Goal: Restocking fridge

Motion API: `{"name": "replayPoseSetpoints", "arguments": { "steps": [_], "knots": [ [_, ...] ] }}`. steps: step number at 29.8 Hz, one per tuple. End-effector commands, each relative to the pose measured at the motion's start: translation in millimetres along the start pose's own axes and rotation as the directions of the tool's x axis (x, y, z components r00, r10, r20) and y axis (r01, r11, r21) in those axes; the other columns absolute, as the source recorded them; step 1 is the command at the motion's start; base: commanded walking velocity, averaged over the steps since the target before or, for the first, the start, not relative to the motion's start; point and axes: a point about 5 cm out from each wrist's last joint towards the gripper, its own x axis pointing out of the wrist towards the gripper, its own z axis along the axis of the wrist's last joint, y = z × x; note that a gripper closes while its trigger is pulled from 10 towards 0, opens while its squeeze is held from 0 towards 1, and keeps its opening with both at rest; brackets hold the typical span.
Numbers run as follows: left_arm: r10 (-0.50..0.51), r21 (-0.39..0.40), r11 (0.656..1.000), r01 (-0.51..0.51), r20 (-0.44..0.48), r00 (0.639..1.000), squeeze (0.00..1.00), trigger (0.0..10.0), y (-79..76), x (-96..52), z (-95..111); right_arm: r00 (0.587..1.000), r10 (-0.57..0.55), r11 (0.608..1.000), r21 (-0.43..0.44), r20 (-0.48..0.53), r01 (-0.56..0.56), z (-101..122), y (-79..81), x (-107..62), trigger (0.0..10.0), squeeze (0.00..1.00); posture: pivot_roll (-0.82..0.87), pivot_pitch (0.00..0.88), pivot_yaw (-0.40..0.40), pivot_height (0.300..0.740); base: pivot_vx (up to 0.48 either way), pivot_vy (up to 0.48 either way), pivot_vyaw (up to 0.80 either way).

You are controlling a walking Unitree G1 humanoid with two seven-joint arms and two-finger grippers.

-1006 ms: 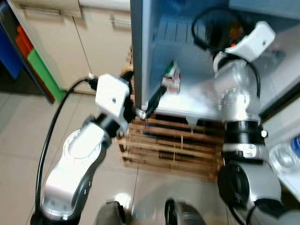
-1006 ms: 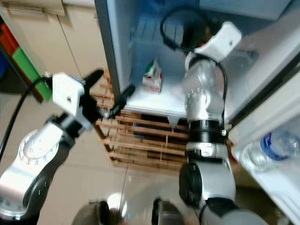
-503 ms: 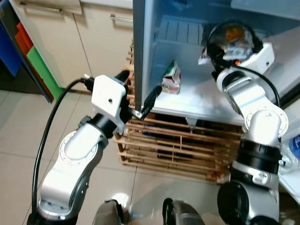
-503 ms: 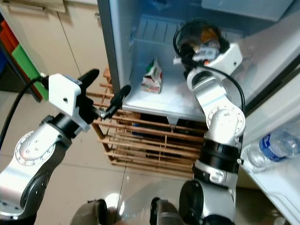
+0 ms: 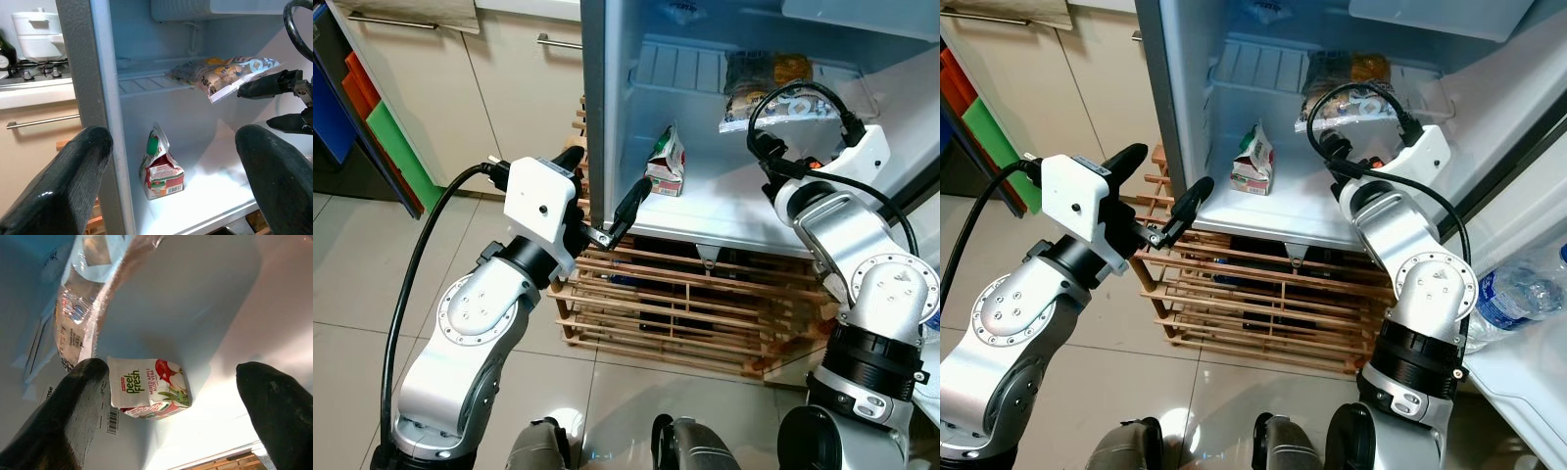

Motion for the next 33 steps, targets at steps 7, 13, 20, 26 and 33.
{"name": "replayPoseSetpoints", "arguments": {
  "steps": [7, 13, 20, 26, 33],
  "knots": [
    [0.004, -0.004, 1.000, -0.004, 0.018, 1.000, 0.00, 10.0, 0.6, 1.4, 2, 0.997, 0.060, 0.998, -0.034, 0.048, -0.059, 3, 17.9, 3.4, 10.0, 0.00, 0.01, 0.175, -0.062, 0.740, 0.000, 0.000, 0.00],
    [0.007, -0.004, 1.000, -0.007, 0.023, 1.000, 0.00, 10.0, 1.1, 3.3, 2, 0.991, 0.122, 0.992, -0.039, 0.054, -0.120, -2, 39.5, 18.1, 10.0, 0.00, 0.02, 0.170, -0.062, 0.740, 0.000, 0.000, 0.00],
    [0.016, -0.006, 1.000, -0.016, 0.024, 1.000, 0.00, 10.0, 1.6, 3.2, 2, 0.988, 0.147, 0.989, -0.034, 0.036, -0.146, -15, 48.6, 32.8, 10.0, 0.00, 0.04, 0.167, -0.069, 0.740, 0.000, 0.000, 0.00],
    [0.022, -0.010, 1.000, -0.022, 0.027, 0.999, 0.00, 10.0, 1.1, 4.2, 2, 0.980, 0.193, 0.979, -0.066, 0.043, -0.190, -25, 64.0, 48.7, 8.9, 0.00, 0.04, 0.166, -0.071, 0.740, 0.000, 0.000, 0.00],
    [0.040, -0.007, 0.999, -0.040, 0.025, 0.999, 0.00, 10.0, 2.3, 3.6, 1, 0.967, 0.177, 0.883, -0.463, 0.182, -0.074, -13, 57.7, 52.2, 10.0, 0.00, 0.05, 0.164, -0.084, 0.740, 0.000, 0.000, 0.00]
  ]
}}
